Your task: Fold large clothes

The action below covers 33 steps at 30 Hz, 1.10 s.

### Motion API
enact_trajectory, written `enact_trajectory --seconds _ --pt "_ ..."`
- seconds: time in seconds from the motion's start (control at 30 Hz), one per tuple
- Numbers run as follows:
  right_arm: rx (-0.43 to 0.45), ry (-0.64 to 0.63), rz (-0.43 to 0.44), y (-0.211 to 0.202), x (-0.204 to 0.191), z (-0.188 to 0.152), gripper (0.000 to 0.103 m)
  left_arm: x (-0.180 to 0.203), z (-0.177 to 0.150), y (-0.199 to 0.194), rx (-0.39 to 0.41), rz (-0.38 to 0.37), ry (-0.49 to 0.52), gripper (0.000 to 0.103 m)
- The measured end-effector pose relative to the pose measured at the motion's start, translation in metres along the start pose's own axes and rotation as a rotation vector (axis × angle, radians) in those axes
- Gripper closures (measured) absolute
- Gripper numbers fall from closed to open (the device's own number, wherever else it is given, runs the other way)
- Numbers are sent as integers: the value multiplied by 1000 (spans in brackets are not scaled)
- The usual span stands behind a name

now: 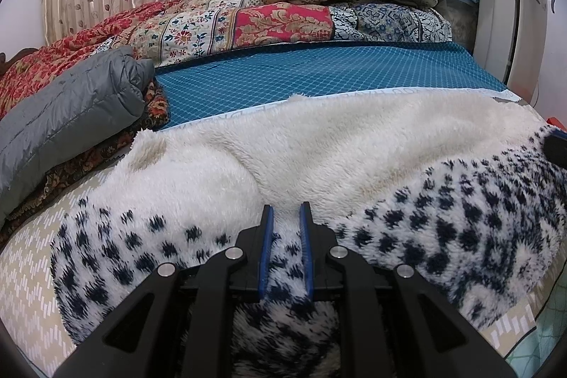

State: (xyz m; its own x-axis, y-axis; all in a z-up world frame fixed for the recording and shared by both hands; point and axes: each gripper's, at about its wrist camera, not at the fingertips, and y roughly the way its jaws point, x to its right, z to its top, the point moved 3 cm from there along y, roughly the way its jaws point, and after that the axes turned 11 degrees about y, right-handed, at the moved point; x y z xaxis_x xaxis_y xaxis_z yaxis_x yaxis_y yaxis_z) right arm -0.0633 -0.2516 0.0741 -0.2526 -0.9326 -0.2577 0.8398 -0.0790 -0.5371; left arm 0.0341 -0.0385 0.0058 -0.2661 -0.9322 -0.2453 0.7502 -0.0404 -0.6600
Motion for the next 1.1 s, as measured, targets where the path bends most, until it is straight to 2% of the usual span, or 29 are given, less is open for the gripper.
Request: enact_trajectory --seconds 0.17,0.3,0.43,1.1 --pt "-30 43 -24 5 25 -6 38 0 0 -1 -1 2 1 85" --pt "-80 52 -61 26 27 -12 34 1 0 -1 -3 3 1 85" --pt "-81 53 -98 46 28 -15 32 0 0 1 -6 0 1 85" --pt "-29 107 -86 21 36 -37 32 0 0 1 -6 3 0 85"
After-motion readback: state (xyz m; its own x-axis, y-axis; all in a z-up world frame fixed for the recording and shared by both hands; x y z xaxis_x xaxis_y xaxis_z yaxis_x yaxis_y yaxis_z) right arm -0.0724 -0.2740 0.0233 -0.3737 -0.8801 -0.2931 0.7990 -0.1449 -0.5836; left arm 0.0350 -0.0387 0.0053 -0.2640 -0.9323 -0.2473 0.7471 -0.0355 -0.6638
